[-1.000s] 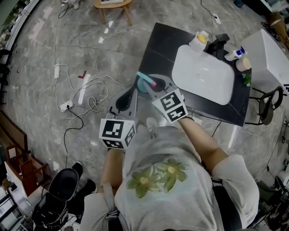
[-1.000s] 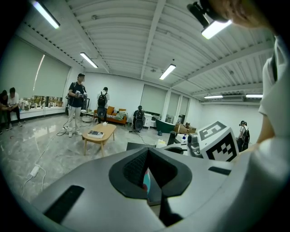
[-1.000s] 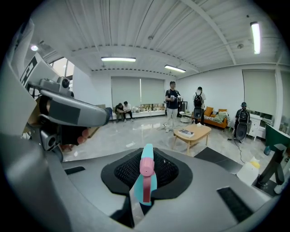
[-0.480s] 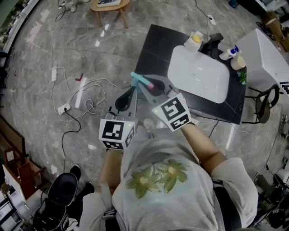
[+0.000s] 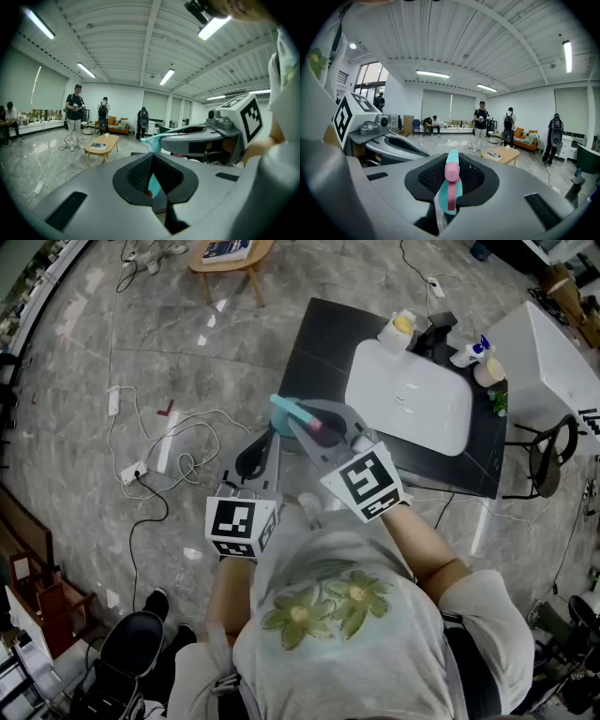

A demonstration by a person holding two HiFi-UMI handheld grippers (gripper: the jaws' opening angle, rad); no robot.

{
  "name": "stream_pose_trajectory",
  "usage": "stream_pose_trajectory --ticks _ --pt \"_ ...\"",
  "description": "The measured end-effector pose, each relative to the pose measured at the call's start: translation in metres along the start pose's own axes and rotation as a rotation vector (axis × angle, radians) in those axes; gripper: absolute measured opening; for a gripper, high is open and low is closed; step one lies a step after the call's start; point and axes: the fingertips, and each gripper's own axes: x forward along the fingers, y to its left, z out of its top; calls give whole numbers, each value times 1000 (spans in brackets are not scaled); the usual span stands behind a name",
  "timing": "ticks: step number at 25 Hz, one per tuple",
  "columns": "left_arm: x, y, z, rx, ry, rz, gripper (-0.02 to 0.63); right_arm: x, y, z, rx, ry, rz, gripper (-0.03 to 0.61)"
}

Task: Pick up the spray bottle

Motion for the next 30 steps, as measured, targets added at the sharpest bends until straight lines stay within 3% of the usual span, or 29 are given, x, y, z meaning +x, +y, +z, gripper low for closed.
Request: stream_pose_trajectory --ticks 13,30 --pt "-17 -13 14 -1 -51 17 8 -32 15 35 -17 -69 -7 72" --pt "-30 -32 5 39 -35 18 8 -54 20 32 -19 -78 -29 72"
